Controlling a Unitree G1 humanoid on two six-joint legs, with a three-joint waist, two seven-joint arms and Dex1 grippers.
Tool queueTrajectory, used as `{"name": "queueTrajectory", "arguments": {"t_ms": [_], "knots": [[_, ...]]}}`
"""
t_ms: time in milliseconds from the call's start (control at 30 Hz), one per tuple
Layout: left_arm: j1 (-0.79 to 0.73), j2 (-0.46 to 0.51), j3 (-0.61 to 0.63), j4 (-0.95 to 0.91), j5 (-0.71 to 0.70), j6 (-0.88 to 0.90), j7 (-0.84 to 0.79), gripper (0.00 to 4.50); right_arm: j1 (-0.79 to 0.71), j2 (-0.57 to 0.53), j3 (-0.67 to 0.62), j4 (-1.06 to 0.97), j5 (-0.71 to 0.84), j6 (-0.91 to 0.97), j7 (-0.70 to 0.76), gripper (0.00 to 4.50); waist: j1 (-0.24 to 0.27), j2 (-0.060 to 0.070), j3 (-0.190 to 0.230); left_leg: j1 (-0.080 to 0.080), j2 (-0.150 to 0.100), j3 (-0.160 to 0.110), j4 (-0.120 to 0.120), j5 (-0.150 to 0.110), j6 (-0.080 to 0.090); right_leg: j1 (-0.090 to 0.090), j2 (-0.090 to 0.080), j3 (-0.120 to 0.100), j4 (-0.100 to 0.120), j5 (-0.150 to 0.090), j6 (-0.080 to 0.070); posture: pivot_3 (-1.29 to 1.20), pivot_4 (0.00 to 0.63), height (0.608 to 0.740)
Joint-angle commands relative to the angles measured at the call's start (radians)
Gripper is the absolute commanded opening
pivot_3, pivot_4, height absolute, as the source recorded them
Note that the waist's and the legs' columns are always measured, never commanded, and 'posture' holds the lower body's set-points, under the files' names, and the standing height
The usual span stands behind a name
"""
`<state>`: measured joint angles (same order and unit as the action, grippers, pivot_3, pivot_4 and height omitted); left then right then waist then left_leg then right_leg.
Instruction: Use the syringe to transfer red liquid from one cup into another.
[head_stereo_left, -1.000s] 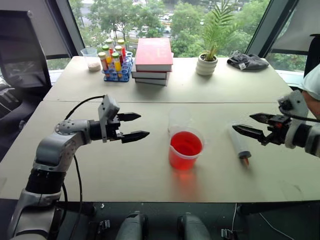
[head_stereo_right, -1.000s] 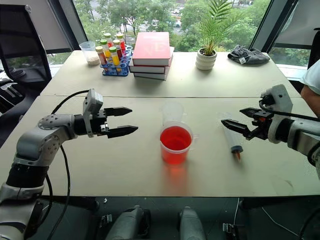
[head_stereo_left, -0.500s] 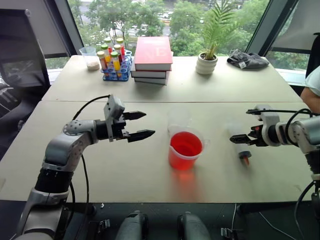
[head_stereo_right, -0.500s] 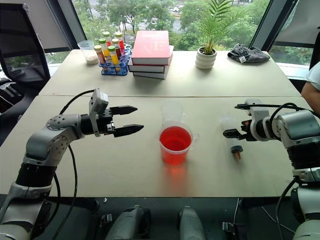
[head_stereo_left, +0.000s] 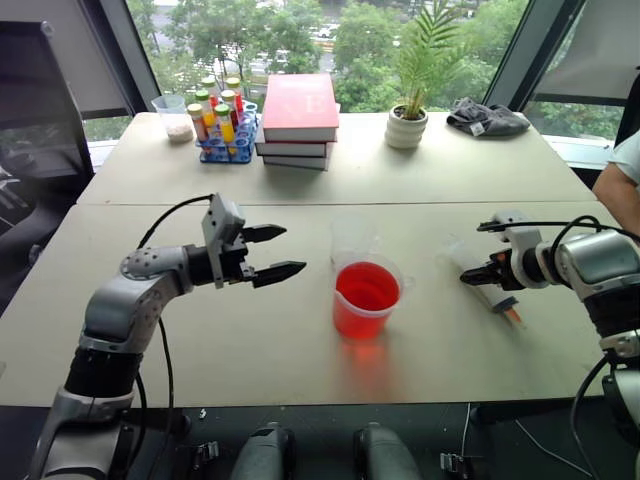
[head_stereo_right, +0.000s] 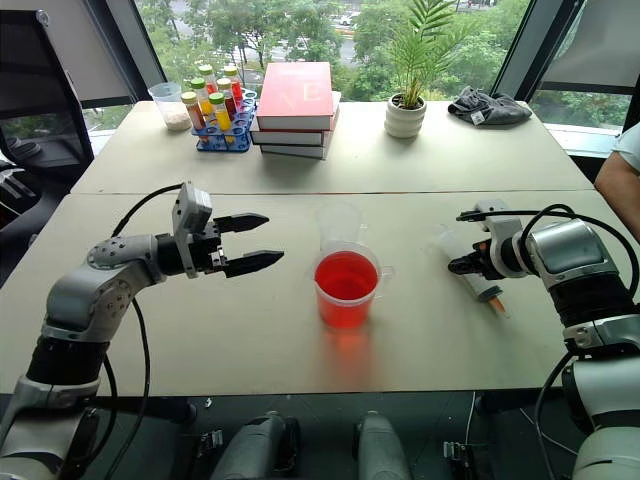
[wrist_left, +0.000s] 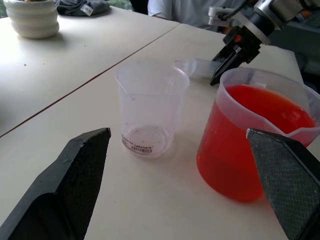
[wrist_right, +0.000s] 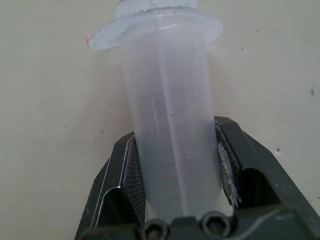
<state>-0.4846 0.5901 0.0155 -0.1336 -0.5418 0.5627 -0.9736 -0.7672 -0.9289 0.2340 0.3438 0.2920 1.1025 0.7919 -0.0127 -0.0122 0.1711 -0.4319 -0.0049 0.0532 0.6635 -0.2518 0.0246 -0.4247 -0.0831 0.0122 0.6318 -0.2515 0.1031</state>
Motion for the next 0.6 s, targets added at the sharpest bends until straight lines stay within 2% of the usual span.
{"name": "queueTrajectory", "arguments": {"t_ms": [33, 67, 133, 267, 467, 600], "knots": [[-0.042, 0.015, 0.037, -0.018, -0.028, 0.005, -0.006, 4.50, -0.022, -0.008, -0.152, -0.141, 0.023, -0.079, -0.018, 1.57, 0.001, 0.000, 0.000, 0.000, 0.000, 0.000, 0.000, 0.000, 0.000, 0.000, 0.000, 0.000, 0.000, 0.000, 0.000, 0.00, 0.150, 0.740], [-0.050, 0.017, 0.041, -0.014, -0.034, 0.009, -0.008, 4.50, -0.018, 0.001, -0.194, -0.177, 0.036, -0.108, -0.027, 1.57, 0.001, 0.001, 0.000, 0.000, 0.000, 0.000, 0.000, 0.000, 0.000, 0.000, 0.000, 0.000, 0.000, 0.000, 0.000, 0.00, 0.150, 0.740], [-0.075, 0.023, 0.043, -0.001, -0.047, 0.021, -0.017, 4.50, -0.006, 0.075, -0.360, -0.287, 0.133, -0.180, -0.045, 1.57, 0.001, 0.000, 0.000, 0.000, 0.000, 0.000, 0.000, 0.000, 0.000, -0.001, 0.001, 0.000, 0.001, 0.000, 0.001, 0.00, 0.150, 0.740], [-0.142, 0.030, 0.048, 0.034, -0.085, 0.056, -0.052, 4.50, 0.027, 0.209, -0.548, -0.501, 0.301, -0.235, -0.054, 1.57, 0.004, 0.000, 0.000, 0.000, 0.001, -0.001, -0.001, 0.000, 0.000, 0.000, 0.003, -0.001, 0.001, 0.001, 0.002, 0.00, 0.150, 0.740], [-0.263, 0.040, 0.025, 0.107, -0.103, 0.083, -0.120, 4.50, 0.099, 0.446, -0.642, -0.760, 0.569, -0.265, -0.148, 1.57, 0.004, 0.000, 0.000, 0.000, 0.000, -0.002, 0.002, 0.000, 0.000, 0.002, 0.003, -0.003, 0.001, 0.002, 0.003, 0.00, 0.150, 0.740], [-0.329, 0.039, 0.011, 0.134, -0.114, 0.109, -0.169, 4.50, 0.236, 0.519, -0.560, -0.849, 0.556, -0.360, -0.125, 1.57, 0.005, 0.000, 0.000, 0.000, 0.000, -0.002, 0.002, 0.000, 0.000, 0.002, 0.004, -0.003, 0.002, 0.002, 0.003, 0.00, 0.150, 0.740]]}}
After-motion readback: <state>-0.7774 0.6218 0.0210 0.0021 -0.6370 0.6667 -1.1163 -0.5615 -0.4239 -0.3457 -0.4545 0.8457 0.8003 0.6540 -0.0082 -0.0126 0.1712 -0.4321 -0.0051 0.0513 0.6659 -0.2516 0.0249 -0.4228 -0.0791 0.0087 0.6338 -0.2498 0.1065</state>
